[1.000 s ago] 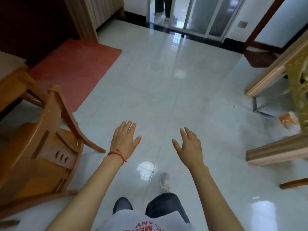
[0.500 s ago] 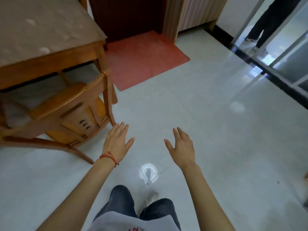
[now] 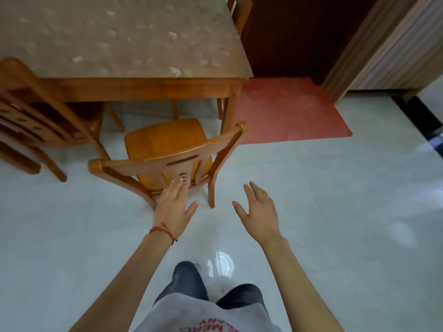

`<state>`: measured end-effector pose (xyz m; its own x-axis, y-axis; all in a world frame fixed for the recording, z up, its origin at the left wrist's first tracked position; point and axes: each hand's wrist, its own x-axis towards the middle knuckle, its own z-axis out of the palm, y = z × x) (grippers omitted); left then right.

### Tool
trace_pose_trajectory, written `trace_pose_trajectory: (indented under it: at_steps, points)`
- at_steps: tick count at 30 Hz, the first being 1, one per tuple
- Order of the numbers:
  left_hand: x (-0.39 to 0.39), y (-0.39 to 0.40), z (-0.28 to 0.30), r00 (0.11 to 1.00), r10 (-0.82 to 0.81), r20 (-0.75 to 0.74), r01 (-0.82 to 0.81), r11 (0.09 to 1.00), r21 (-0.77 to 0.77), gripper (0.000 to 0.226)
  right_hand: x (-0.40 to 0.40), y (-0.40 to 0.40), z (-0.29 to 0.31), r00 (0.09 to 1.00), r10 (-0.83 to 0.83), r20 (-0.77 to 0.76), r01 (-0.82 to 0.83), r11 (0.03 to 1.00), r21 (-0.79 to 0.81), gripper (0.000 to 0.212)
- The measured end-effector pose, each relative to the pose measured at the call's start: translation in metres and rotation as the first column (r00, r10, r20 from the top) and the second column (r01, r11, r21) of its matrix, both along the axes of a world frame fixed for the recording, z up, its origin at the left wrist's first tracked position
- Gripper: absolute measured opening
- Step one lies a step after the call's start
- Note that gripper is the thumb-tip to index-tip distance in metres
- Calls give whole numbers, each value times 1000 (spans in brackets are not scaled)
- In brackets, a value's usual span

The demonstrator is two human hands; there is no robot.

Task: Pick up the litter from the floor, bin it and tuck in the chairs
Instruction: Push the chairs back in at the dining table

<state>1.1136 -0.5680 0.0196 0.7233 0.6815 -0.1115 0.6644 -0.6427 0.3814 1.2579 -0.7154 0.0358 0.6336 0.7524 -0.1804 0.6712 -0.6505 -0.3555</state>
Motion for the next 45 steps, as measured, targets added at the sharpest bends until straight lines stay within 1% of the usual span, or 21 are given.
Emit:
trace_pose_trajectory:
  at_steps: [8,13,16,17,19,20,22,24,26,28,30,32,35,37,39,42,45]
  points:
    - [-17,20,3,973,230,19,-229,973,-29,59,10,57,5,982,190,4,-190,980,66,58]
    - [-15,18,7,924,381,16,-381,925,-8,58,30,79,0,959,284,-14,-282,956,82,57]
    - [-9,13,12,885,463,50,-464,886,2,57,41,88,2,955,293,-49,-288,952,102,58]
    - [-7,12,11,867,494,72,-494,869,-15,57,44,90,2,957,283,-63,-274,954,122,56]
    - [-1,12,12,804,579,136,-566,815,-126,60,49,97,0,961,253,-114,-228,953,199,48]
    - [3,13,16,753,632,182,-599,774,-206,61,50,101,1,959,231,-166,-187,951,247,43]
    - [12,17,27,640,723,260,-648,689,-323,51,52,109,4,933,178,-313,-71,943,326,38]
    - [21,24,38,529,801,280,-692,598,-405,41,55,119,10,875,103,-473,62,945,321,39]
    - [27,34,43,422,871,250,-712,489,-503,36,58,132,12,806,14,-592,193,939,284,42]
    - [29,46,41,359,906,225,-712,421,-562,26,59,143,11,733,-62,-677,312,916,254,45]
    - [31,57,37,324,923,207,-724,383,-574,34,58,152,10,697,-110,-708,373,900,227,46]
    - [35,65,36,286,937,203,-738,350,-577,43,55,158,9,698,-127,-705,384,897,219,44]
    - [41,73,34,231,953,194,-754,301,-584,47,51,165,6,708,-148,-691,393,895,212,39]
    - [41,78,31,224,953,205,-770,302,-561,45,51,168,5,704,-158,-693,409,887,213,34]
    - [39,83,27,238,944,227,-783,325,-531,44,52,171,3,698,-160,-698,427,876,226,32]
    - [37,95,25,234,944,234,-785,326,-527,42,49,179,-1,690,-146,-709,442,861,252,26]
    - [36,112,28,239,940,244,-787,335,-518,38,45,194,-1,696,-136,-705,440,857,269,27]
